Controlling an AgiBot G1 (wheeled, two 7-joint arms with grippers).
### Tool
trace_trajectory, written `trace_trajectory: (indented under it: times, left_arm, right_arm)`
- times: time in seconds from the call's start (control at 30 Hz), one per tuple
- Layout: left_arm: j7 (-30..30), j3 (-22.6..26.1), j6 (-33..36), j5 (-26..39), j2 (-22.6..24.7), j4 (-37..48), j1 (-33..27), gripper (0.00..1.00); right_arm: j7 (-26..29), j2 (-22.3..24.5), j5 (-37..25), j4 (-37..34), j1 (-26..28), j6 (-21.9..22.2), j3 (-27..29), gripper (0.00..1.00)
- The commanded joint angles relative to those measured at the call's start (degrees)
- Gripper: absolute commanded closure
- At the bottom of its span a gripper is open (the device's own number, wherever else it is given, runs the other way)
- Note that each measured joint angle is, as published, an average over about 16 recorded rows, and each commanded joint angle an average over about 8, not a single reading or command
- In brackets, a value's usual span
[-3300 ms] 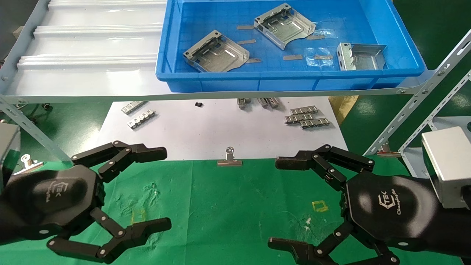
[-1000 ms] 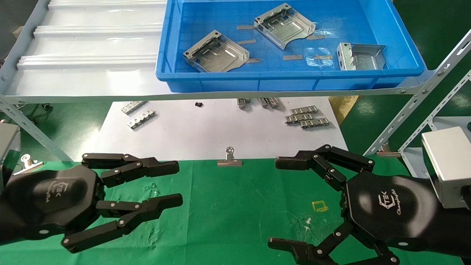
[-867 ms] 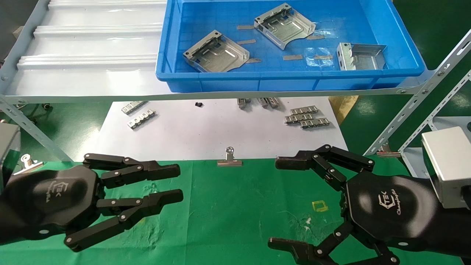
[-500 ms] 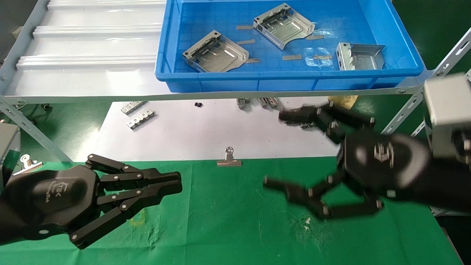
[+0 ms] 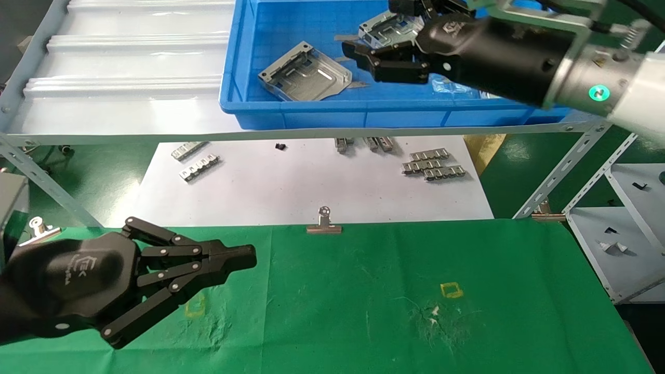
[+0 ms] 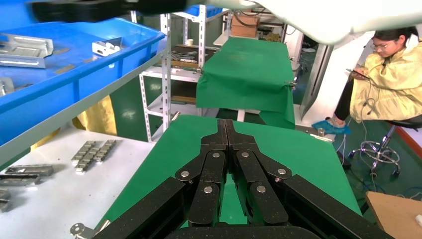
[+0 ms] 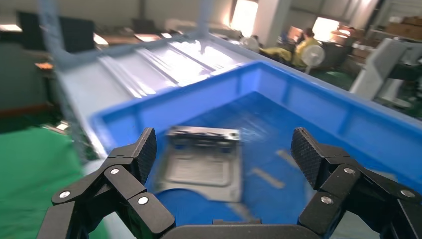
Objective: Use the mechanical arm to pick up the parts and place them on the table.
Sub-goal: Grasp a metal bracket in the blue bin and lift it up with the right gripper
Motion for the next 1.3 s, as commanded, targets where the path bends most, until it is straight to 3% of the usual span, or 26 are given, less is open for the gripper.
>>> trace_trajectory:
  times: [0.03,0.2,0.27,0.43,0.5,0.7,1.03,1.07,1.1,1.3]
  left_arm:
    - [0.0,0.0,0.0,0.0,0.0,0.0,0.0,1.0]
    - [0.0,0.0,0.0,0.0,0.0,0.0,0.0,1.0]
    - [0.0,0.0,0.0,0.0,0.0,0.0,0.0,1.0]
    - [0.0,0.0,0.0,0.0,0.0,0.0,0.0,1.0]
    - [0.0,0.0,0.0,0.0,0.0,0.0,0.0,1.0]
    - [0.0,0.0,0.0,0.0,0.0,0.0,0.0,1.0]
    - [0.0,0.0,0.0,0.0,0.0,0.0,0.0,1.0]
    - [0.0,0.0,0.0,0.0,0.0,0.0,0.0,0.97]
    - [0.0,0.0,0.0,0.0,0.0,0.0,0.0,0.87]
    - [0.0,0.0,0.0,0.0,0.0,0.0,0.0,0.12]
  right_arm:
    - [-0.47,-2.97,-3.8,-4.32,3.65,2.5,-1.87,0.0]
    - [-4.13,-10.13,-9.1,-18.06,10.42,7.1,-4.58,0.03]
    - [-5.36,-12.49,-10.35,-23.31,12.52,8.29,-5.3,0.21]
    - [-7.06,-16.55,-12.48,-33.83,16.64,11.03,-6.57,0.83]
    - [-7.27,-17.58,-12.94,-36.65,17.94,12.5,-6.84,0.98]
    - [-7.27,-19.29,-13.94,-40.36,19.79,16.6,-7.79,1.0]
    - [-4.11,-19.88,-15.01,-39.02,18.71,18.78,-10.71,1.0]
    - [-3.7,-19.9,-15.06,-38.71,18.54,18.9,-11.06,1.0]
    - [-3.3,-19.91,-15.08,-38.4,18.38,19.0,-11.39,1.0]
    - [0.05,-19.92,-13.86,-36.85,17.52,19.34,-12.79,1.0]
